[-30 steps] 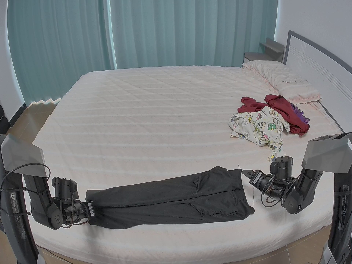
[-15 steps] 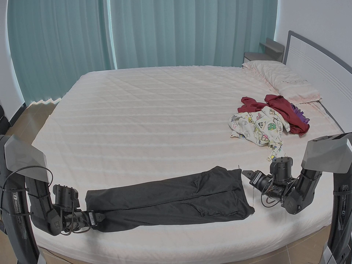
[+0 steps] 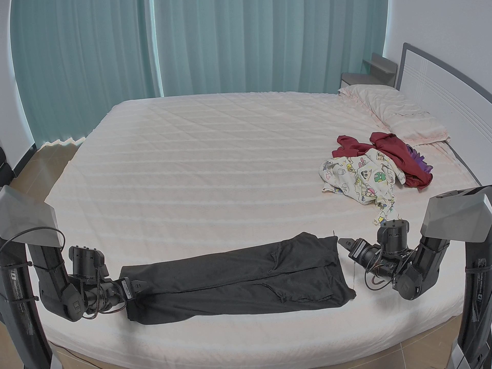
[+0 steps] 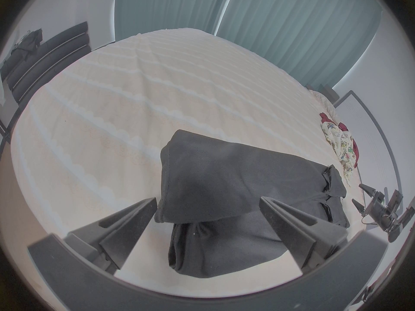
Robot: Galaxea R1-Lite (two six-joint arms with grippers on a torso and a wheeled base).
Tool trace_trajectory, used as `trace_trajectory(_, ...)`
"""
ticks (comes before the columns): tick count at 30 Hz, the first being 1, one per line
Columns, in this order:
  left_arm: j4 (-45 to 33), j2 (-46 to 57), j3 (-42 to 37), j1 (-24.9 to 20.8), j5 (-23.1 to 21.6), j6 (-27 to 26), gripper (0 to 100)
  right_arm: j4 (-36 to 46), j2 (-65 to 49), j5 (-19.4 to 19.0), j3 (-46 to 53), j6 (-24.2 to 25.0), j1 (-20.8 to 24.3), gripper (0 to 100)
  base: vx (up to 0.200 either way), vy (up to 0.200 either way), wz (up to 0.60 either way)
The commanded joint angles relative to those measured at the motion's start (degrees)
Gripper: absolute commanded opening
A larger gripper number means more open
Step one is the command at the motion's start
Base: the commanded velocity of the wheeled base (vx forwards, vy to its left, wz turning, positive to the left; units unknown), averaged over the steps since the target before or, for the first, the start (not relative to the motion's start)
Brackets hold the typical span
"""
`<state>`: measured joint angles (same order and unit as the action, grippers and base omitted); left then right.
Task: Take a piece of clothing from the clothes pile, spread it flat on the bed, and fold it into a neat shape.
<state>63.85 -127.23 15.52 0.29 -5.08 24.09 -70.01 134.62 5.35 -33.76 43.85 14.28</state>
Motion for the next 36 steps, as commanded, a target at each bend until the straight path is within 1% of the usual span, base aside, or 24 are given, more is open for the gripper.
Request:
trace_trajectory(1,0.22,-3.37,1.88,0.15,-0.19,0.34,100,-0.13,0.2,0.01,0.01,-0.08,0.05,100,0.0,0.0,0.0)
trace_trajectory(3,0.22,-5.22,3.03,0.15,0.34,0.26,100,-0.13,0.2,0.01,0.01,-0.08,-0.04,100,0.0,0.0,0.0)
trace_trajectory(5,0.31,-7.59,5.31,0.06,3.06,0.17,100,-0.13,0.29,0.01,0.01,-0.08,-0.04,100,0.0,0.0,0.0)
trace_trajectory(11,0.31,-8.29,5.84,-0.29,3.77,0.17,100,-0.13,0.29,0.01,0.01,-0.08,-0.21,100,0.0,0.0,0.0)
trace_trajectory(12,0.22,-8.29,5.84,-0.29,3.77,0.17,0,-0.13,0.29,0.01,0.01,-0.08,-0.21,100,0.0,0.0,0.0)
trace_trajectory(19,0.31,-8.29,5.84,0.32,3.77,0.17,0,-0.21,0.91,0.01,0.01,-0.26,-0.12,100,0.0,0.0,0.0)
trace_trajectory(24,-0.31,-5.75,5.31,1.2,3.77,-0.27,0,-0.3,0.82,0.01,0.01,-0.17,-0.12,100,0.0,0.0,0.0)
trace_trajectory(27,-1.36,-3.99,5.14,2.34,3.77,-2.56,0,-0.3,0.99,0.01,0.01,-0.26,-0.04,100,0.0,0.0,0.0)
trace_trajectory(29,-1.72,-3.2,4.96,2.61,3.77,-2.91,0,-0.3,0.99,0.01,0.01,-0.26,0.05,100,0.0,0.0,0.0)
trace_trajectory(31,-4.35,0.06,4.78,3.66,3.77,-3.17,0,-0.3,0.82,0.01,0.18,-0.26,0.05,100,0.0,0.0,0.0)
trace_trajectory(32,-4.35,0.06,4.78,3.66,3.77,-3.17,0,-0.3,0.82,0.01,0.18,-0.26,0.05,100,0.0,0.0,0.0)
trace_trajectory(33,-7.87,2.34,5.14,4.72,3.77,-3.7,0,-0.3,0.82,0.01,0.18,-0.17,-0.04,100,0.0,0.0,0.0)
trace_trajectory(36,-12.26,6.12,5.4,7.18,3.24,-5.81,0,-0.3,0.82,0.01,0.18,-0.17,-0.04,100,0.0,0.0,0.0)
